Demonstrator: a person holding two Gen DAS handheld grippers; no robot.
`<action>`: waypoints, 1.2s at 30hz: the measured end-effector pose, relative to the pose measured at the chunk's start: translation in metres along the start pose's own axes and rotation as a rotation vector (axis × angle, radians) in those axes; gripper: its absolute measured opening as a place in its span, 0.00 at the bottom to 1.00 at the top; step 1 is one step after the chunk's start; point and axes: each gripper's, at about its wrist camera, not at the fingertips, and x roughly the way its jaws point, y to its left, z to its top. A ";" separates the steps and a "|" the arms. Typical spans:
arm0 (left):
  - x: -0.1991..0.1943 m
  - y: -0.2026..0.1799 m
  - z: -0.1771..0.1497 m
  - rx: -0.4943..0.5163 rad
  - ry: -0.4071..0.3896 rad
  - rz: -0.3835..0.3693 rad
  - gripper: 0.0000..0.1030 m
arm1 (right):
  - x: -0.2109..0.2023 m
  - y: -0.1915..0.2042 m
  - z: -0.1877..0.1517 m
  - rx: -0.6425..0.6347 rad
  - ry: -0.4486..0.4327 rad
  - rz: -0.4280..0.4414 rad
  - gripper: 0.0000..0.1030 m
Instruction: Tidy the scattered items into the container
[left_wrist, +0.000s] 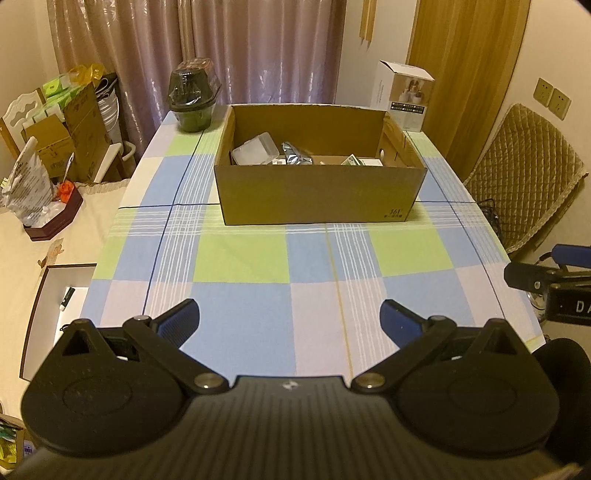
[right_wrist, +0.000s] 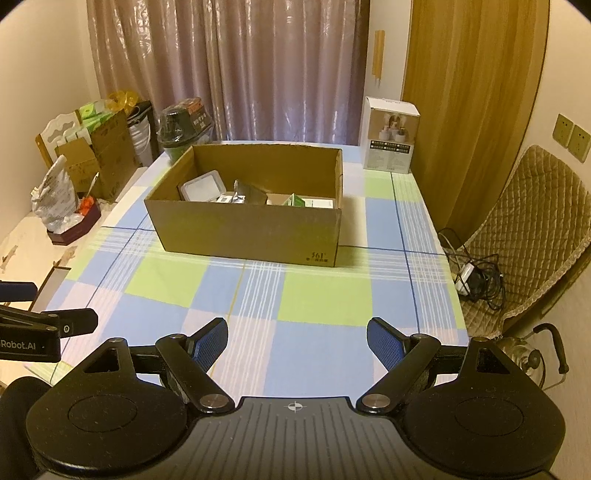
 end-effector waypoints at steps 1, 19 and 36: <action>0.000 0.000 0.000 0.000 0.001 -0.001 0.99 | 0.000 0.000 0.000 -0.001 0.002 0.001 0.85; 0.008 -0.004 -0.007 0.006 0.021 0.002 0.99 | 0.006 0.005 -0.008 -0.020 0.030 -0.014 0.85; 0.008 -0.004 -0.012 0.000 0.032 0.001 0.99 | 0.009 0.011 -0.011 -0.030 0.046 -0.017 0.85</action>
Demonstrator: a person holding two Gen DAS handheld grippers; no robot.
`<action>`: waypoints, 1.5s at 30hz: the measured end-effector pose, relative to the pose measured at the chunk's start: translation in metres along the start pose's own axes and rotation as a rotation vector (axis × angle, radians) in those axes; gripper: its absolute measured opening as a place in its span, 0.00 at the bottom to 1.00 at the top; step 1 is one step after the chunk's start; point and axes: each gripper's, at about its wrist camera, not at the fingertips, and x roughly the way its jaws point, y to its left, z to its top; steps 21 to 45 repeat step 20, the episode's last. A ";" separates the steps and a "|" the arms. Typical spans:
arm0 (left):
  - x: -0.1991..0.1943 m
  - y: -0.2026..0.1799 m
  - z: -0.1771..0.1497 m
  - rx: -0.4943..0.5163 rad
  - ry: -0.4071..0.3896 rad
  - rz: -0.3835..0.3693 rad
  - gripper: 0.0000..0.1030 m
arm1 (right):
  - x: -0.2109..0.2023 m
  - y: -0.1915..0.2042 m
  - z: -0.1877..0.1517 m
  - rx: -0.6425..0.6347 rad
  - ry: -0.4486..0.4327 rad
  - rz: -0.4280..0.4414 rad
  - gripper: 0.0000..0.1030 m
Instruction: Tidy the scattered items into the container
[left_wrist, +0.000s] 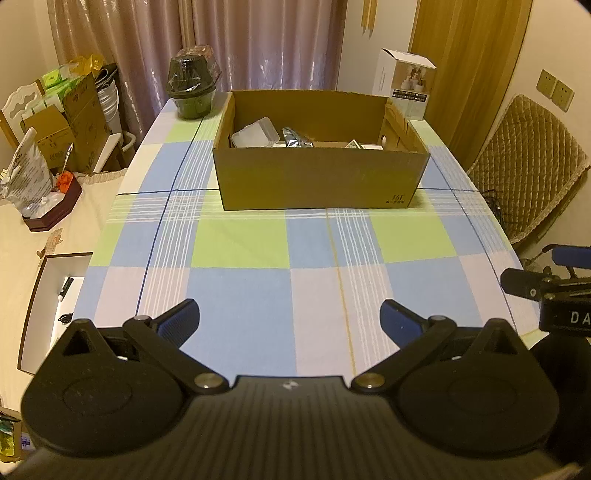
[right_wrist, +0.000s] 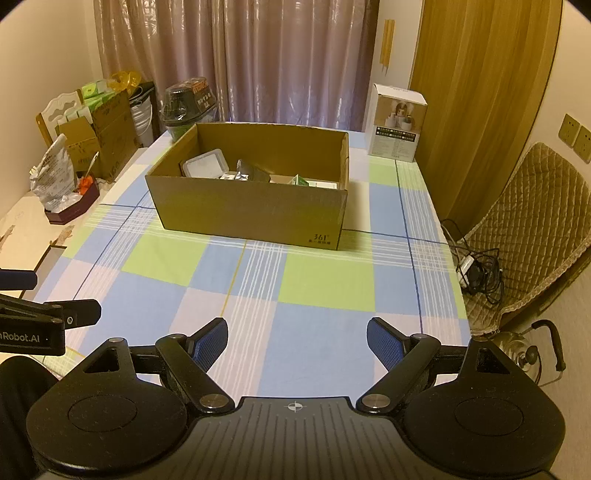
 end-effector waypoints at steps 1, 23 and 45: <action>0.000 0.000 0.000 0.001 0.001 0.000 0.99 | 0.000 0.000 0.000 0.000 0.001 0.000 0.85; 0.005 0.001 -0.003 0.006 -0.011 0.010 0.99 | 0.006 0.002 -0.004 -0.001 0.015 0.005 0.85; 0.005 0.001 -0.003 0.006 -0.011 0.010 0.99 | 0.006 0.002 -0.004 -0.001 0.015 0.005 0.85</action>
